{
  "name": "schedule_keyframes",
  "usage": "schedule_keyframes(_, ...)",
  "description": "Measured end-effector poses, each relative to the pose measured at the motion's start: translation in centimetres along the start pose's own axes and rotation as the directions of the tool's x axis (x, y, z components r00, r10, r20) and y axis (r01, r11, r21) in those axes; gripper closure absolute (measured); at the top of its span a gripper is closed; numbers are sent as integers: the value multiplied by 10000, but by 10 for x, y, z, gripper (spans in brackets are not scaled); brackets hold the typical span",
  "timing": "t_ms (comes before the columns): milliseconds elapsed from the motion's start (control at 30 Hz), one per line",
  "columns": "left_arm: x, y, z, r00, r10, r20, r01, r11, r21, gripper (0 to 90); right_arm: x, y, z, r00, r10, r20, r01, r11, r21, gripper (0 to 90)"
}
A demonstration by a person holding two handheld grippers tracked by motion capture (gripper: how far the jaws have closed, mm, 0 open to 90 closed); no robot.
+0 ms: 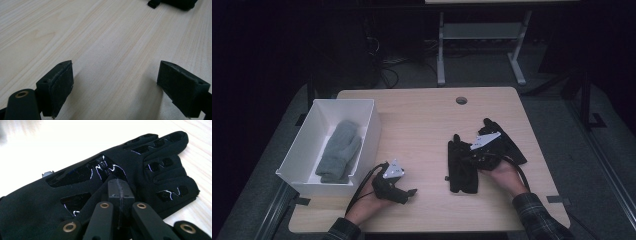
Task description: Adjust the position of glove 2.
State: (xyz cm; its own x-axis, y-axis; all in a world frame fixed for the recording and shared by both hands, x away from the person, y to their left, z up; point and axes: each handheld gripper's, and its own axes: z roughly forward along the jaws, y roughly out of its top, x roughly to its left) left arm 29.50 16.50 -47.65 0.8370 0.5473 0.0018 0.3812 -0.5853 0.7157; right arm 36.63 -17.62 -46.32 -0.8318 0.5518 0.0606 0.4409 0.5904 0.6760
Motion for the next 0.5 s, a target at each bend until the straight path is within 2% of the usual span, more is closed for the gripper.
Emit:
schedule_keyframes(100, 0, 0, 0, 10000, -9, -3, 9, 10000, -9, 130, 4, 2, 2, 9999, -92, -117, 91, 10000, -12, 900)
schedule_keyframes(233, 0, 0, 0, 10000, 1, -3, -1, 10000, 5, 130, 17, 8, 9, 9986, -310, -438, 310, 9995, -10, 900)
schedule_keyframes(267, 0, 0, 0, 10000, -8, -3, 8, 10000, -4, 129, 24, 11, 12, 9965, -531, -644, 530, 9986, -23, 900)
schedule_keyframes(333, 0, 0, 0, 10000, -4, 1, 4, 10000, -5, 130, 29, 12, 14, 9958, -554, -734, 555, 9985, -16, 900)
schedule_keyframes(433, 0, 0, 0, 10000, 11, 0, -11, 10000, 9, 130, 39, 17, 19, 9906, -1037, -896, 1042, 9946, 6, 900)
schedule_keyframes(500, 0, 0, 0, 10000, 36, -13, -36, 10000, 6, 130, 47, 20, 22, 9886, -1043, -1086, 1050, 9945, 9, 900)
